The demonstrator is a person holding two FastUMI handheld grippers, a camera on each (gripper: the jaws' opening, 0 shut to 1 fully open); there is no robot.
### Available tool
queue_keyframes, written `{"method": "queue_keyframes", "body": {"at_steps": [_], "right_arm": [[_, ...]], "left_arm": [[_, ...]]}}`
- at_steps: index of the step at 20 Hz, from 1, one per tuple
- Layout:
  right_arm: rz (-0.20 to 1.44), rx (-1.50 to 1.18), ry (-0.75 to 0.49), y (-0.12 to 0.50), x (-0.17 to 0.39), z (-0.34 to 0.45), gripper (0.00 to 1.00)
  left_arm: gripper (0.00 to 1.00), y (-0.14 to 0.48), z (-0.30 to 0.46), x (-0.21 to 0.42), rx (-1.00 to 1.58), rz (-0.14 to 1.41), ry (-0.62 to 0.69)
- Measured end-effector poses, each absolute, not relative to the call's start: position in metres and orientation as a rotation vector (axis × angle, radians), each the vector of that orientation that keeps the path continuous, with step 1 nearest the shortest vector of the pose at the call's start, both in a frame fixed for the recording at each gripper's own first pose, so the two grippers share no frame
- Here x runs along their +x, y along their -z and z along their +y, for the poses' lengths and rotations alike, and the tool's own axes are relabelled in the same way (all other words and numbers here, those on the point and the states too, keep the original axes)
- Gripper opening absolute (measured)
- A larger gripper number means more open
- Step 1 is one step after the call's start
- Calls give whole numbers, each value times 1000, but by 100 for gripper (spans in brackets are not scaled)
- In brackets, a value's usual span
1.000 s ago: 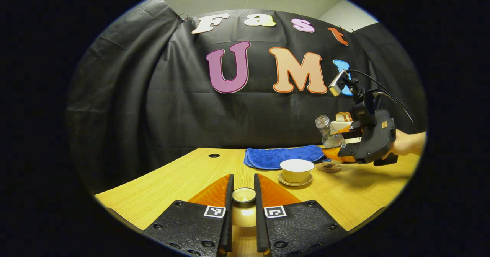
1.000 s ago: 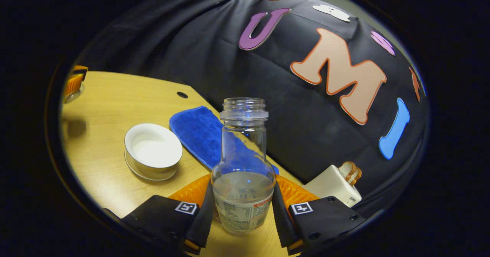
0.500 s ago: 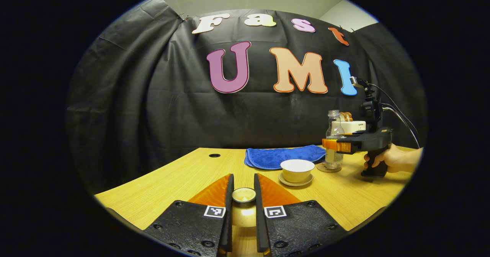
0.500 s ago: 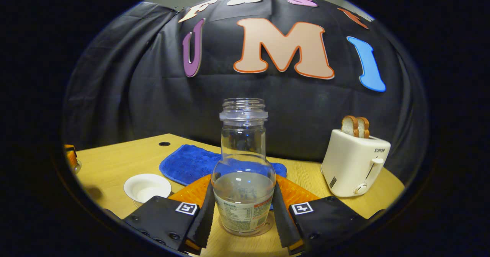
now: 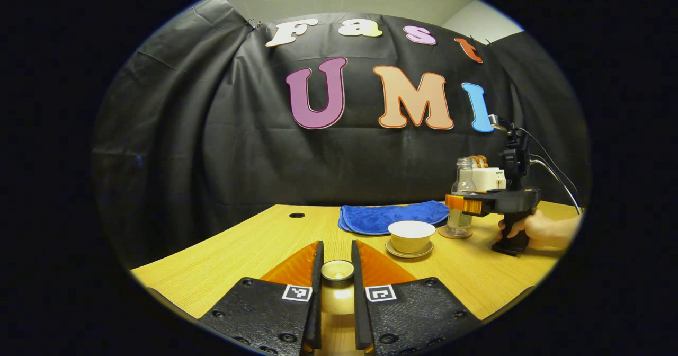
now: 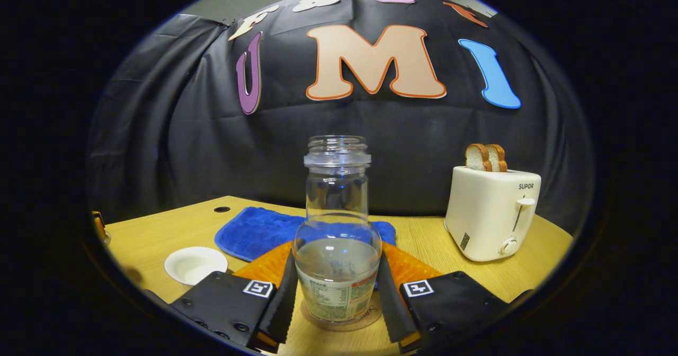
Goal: Open the teacup lid with one hand, grasp the water bottle and pour water into the teacup with the other hand; after pouring, place the water bottle on the coaster and then close the teacup lid.
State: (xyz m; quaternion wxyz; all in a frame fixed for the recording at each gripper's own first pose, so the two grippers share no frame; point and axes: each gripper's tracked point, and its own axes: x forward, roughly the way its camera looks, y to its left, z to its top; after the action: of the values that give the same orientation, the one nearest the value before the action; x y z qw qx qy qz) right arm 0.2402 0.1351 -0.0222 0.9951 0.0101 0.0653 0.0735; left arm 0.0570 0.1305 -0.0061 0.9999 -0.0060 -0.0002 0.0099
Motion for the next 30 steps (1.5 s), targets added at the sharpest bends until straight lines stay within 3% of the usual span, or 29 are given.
{"method": "queue_keyframes", "body": {"at_steps": [4, 11, 12, 20, 21, 23, 27, 28, 30], "right_arm": [[113, 18, -135, 20, 237, 136, 72], [58, 25, -100, 11, 233, 130, 82], [33, 34, -96, 6, 234, 129, 90], [45, 30, -85, 8, 211, 123, 90], [46, 30, -87, 8, 204, 122, 98], [45, 31, -96, 5, 190, 116, 82], [44, 32, -122, 3, 158, 95, 82], [43, 33, -121, 2, 150, 86, 98], [39, 32, -129, 0, 127, 71, 82]], "left_arm": [[22, 7, 131, 57, -12, 0, -20], [22, 6, 128, 62, -14, -1, -13], [22, 7, 127, 64, -14, 2, -11], [22, 9, 89, 100, -15, 9, 38], [22, 7, 84, 103, -15, 6, 55], [22, 8, 68, 112, -14, 8, 114], [22, 6, 48, 129, -10, -1, 202], [22, 6, 43, 135, -8, 1, 212], [22, 5, 38, 147, -9, -1, 217]]}}
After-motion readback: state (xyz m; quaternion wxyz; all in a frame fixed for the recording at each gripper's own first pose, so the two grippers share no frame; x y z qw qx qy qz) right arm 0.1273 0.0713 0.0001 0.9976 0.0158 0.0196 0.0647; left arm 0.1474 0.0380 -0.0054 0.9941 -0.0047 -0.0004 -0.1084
